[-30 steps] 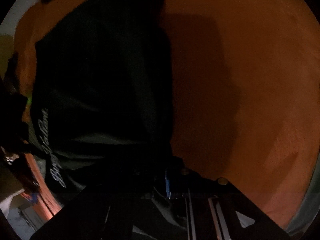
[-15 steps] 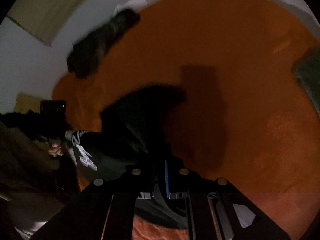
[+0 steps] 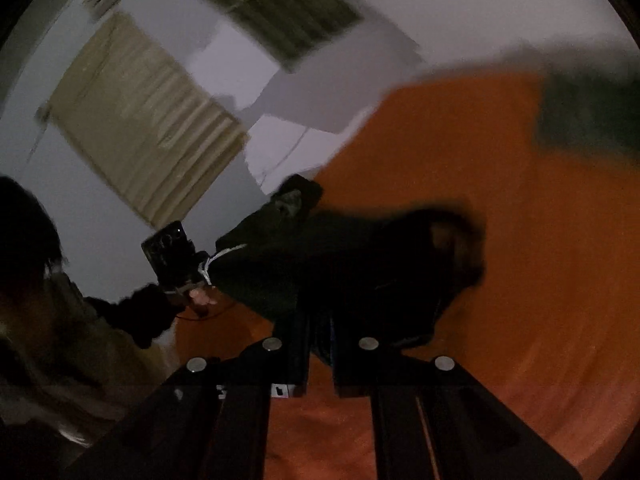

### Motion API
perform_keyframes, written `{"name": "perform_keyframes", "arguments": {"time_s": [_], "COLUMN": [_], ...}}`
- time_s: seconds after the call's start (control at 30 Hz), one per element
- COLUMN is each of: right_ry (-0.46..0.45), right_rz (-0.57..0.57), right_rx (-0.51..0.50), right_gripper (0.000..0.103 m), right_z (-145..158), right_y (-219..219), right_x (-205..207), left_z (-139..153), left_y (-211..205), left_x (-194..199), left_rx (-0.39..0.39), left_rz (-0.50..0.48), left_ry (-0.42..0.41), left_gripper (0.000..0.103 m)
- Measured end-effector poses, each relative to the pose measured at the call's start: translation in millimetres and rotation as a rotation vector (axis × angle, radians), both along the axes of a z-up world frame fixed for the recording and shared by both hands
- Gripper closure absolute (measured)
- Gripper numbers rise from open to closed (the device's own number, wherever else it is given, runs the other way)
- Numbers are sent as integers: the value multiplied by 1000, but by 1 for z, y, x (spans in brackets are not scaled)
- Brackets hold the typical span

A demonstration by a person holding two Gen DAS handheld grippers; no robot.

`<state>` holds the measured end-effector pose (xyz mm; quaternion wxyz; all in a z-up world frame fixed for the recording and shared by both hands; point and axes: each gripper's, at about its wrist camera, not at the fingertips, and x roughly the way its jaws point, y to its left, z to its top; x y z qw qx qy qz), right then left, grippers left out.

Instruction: Fold clothes

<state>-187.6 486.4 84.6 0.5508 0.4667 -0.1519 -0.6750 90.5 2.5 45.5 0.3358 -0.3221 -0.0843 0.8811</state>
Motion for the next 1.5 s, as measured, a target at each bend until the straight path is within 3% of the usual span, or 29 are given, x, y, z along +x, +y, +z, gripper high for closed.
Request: {"name": "perform_keyframes", "arguments": {"time_s": [0.17, 0.27, 0.4, 0.6, 0.67, 0.7, 0.73, 0.8, 0.9, 1.0, 1.07, 1.1, 1.27, 1.33, 1.5], "right_ry": [-334, -430, -393, -377, -378, -358, -329, -247, -48, 177, 269, 306, 361, 370, 344], "right_rz": [-98, -101, -126, -116, -118, -128, -139, -175, -272, -428, -347, -293, -26, 50, -18], "right_rx": [128, 148, 109, 195, 214, 246, 287, 390, 521, 586, 552, 532, 514, 531, 633], "right_gripper": [96, 96, 95, 90, 88, 82, 76, 76, 76, 76, 87, 99, 101, 101, 101], "right_z": [-184, -225, -206, -218, -217, -213, -208, -194, -158, -120, -111, -108, -136, -153, -175], "right_y": [31, 34, 51, 29, 24, 19, 13, 10, 9, -7, -51, -75, -182, -213, -204], "right_x": [92, 123, 125, 145, 150, 154, 158, 166, 177, 185, 198, 206, 243, 255, 245], "left_z": [-104, -156, -157, -170, -175, -176, -174, -162, -137, -114, -104, -103, -137, -158, -179], "left_y": [29, 42, 26, 23, 19, 16, 12, 3, 1, 16, 34, 47, 117, 126, 96], "left_x": [40, 61, 60, 87, 107, 112, 113, 119, 114, 93, 81, 76, 71, 69, 74], "left_rx": [-19, -13, 86, -7, -8, -17, -40, -106, -163, -208, -216, -229, -347, -378, -341], "left_rz": [25, 46, 85, 83, 122, 142, 166, 224, 287, 324, 291, 259, 103, 115, 273], "left_ry": [-200, -302, -312, -353, -439, -515, -592, -626, -551, -452, -369, -335, -302, -345, -425], "left_gripper": [98, 96, 94, 94, 79, 61, 51, 50, 47, 45, 45, 45, 45, 45, 46]}}
